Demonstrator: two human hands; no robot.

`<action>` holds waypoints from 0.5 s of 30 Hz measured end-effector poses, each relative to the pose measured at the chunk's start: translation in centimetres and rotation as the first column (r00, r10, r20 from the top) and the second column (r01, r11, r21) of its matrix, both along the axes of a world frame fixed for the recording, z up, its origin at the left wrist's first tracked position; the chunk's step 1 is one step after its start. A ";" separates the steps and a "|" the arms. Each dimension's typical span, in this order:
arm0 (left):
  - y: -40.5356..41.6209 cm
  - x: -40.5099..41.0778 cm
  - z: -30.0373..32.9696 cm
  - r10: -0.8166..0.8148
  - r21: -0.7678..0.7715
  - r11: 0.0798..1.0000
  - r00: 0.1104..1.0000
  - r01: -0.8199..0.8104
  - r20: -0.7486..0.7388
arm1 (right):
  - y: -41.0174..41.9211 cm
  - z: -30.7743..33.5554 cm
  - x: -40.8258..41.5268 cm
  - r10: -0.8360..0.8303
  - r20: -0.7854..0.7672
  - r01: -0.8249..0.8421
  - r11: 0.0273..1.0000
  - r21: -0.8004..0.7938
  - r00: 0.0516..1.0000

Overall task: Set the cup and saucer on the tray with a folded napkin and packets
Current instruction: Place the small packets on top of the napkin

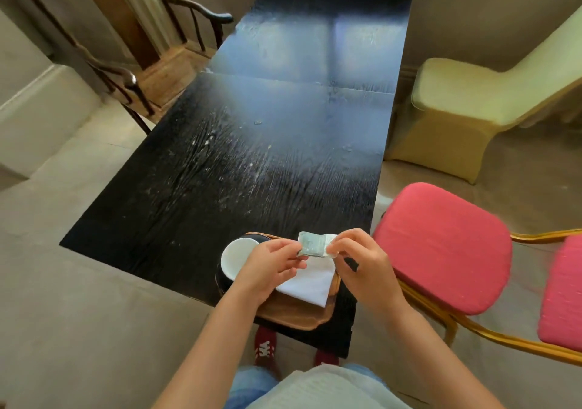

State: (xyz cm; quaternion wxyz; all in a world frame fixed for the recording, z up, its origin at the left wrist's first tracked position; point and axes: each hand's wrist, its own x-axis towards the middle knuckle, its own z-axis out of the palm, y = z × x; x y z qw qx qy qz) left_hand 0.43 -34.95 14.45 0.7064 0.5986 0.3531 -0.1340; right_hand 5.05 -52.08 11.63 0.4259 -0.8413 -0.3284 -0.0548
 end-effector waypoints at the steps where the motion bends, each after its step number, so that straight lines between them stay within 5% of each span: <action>1: 0.0 -0.3 -0.1 0.009 0.031 0.999 0.999 -0.011 0.038 | 0.2 -0.1 -0.3 -0.032 -0.085 0.039 0.996 0.076 0.996; 3: 0.2 -0.9 -0.3 0.022 0.112 0.993 0.995 -0.033 0.098 | 0.6 0.2 -1.1 -0.104 -0.417 0.214 0.950 0.226 0.903; 6: 0.7 -1.7 -0.6 -0.022 0.256 0.966 0.986 -0.021 0.163 | 1.4 0.5 -2.2 -0.092 -0.770 0.436 0.863 0.254 0.631; 9: 1.5 -2.4 -0.9 -0.086 0.323 0.946 0.980 0.023 0.182 | 2.1 0.5 -3.2 -0.105 -0.854 0.480 0.859 0.180 0.509; 15: 3.6 -4.6 -2.5 -0.216 0.386 0.912 0.962 0.138 0.166 | 4.3 -0.2 -6.2 -0.248 -0.878 0.557 0.830 0.025 0.409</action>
